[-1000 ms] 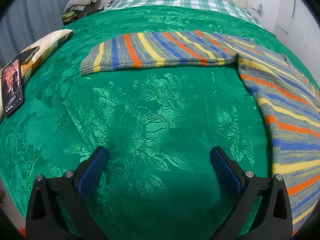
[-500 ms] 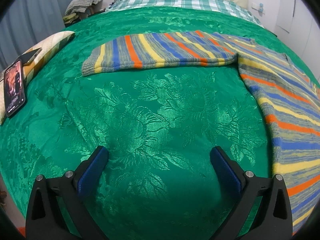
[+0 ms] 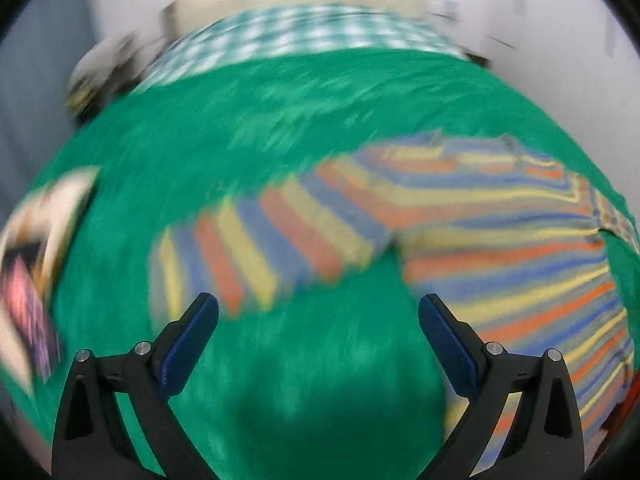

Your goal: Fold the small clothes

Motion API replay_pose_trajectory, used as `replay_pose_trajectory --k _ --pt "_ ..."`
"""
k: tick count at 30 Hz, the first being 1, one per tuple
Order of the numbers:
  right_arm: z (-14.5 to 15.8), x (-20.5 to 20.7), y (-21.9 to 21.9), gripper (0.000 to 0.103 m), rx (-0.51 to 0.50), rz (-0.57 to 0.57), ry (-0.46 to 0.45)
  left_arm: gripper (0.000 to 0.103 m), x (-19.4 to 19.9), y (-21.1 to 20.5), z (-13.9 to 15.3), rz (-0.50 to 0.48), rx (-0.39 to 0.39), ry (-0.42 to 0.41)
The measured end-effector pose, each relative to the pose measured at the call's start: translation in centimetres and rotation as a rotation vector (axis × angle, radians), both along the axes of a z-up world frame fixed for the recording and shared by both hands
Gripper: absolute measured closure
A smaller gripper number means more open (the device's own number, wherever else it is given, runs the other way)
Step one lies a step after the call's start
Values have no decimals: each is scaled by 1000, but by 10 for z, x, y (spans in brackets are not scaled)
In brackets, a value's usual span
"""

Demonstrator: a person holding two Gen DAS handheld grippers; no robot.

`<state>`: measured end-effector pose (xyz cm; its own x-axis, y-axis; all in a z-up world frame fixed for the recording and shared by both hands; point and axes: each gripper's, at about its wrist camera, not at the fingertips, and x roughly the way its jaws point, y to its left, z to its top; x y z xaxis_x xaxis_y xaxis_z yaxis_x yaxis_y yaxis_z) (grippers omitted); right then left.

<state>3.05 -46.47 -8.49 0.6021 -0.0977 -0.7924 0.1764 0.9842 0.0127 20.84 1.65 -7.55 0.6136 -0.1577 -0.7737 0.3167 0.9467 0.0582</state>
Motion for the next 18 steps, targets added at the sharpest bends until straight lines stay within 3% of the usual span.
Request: replay_pose_trajectory --k 3,6,11,15,18 --pt "24 70 -2 7 15 127 -18 2 72 -43 5 -117 4 63" --pt "24 148 -2 7 83 240 10 3 133 -81 -9 -171 26 118" --pt "-10 252 18 11 21 409 159 3 190 -130 -42 -287 50 237" --pt "-39 298 14 11 28 458 232 3 216 -148 -73 -298 188 233" --pt "-68 324 12 13 77 467 307 2 229 -150 -94 -308 171 313"
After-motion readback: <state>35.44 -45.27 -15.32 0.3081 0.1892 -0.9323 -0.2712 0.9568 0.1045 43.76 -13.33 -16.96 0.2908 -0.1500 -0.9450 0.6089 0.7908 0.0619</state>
